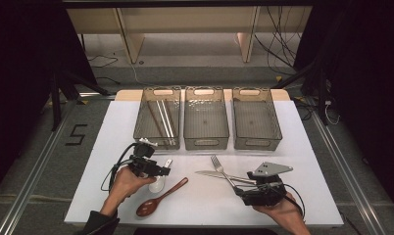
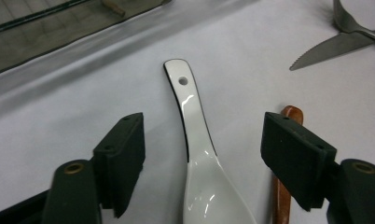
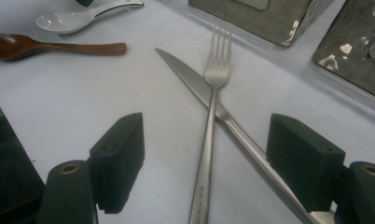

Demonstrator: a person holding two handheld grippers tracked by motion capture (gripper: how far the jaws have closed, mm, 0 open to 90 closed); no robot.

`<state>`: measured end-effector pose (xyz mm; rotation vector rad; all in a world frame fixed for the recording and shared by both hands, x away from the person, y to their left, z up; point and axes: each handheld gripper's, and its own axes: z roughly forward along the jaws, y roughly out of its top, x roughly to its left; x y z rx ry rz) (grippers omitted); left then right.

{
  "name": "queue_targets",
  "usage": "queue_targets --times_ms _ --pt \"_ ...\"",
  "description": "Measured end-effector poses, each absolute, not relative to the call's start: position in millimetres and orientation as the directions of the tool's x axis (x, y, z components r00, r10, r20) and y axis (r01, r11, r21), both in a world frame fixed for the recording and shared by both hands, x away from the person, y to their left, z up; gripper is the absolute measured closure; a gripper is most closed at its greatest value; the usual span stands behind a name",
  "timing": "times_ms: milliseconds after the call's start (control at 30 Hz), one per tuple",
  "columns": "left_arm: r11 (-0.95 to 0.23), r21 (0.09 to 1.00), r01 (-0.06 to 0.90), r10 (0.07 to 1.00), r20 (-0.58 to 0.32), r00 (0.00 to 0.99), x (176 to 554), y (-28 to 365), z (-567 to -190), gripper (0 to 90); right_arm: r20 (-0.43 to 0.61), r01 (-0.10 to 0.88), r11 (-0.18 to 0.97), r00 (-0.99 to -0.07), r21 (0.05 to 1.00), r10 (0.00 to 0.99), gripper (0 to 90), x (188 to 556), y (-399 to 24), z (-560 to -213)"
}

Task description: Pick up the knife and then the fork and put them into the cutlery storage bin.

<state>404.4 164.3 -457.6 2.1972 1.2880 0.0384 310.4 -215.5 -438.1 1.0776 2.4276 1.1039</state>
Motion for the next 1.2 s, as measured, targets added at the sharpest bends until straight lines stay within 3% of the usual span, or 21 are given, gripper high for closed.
queue_targets --times_ms 467,1200 --pt "-0.346 0.455 0.821 0.790 -0.331 0.516 408 164 -468 50.4 0.060 0.520 0.444 -0.696 0.730 0.715 28.7 307 -213 -439" --pt "-0.407 0.422 0.810 0.769 -0.320 0.553 407 150 -473 79.2 0.055 0.520 0.453 -0.698 0.724 0.714 28.8 307 -211 -440"
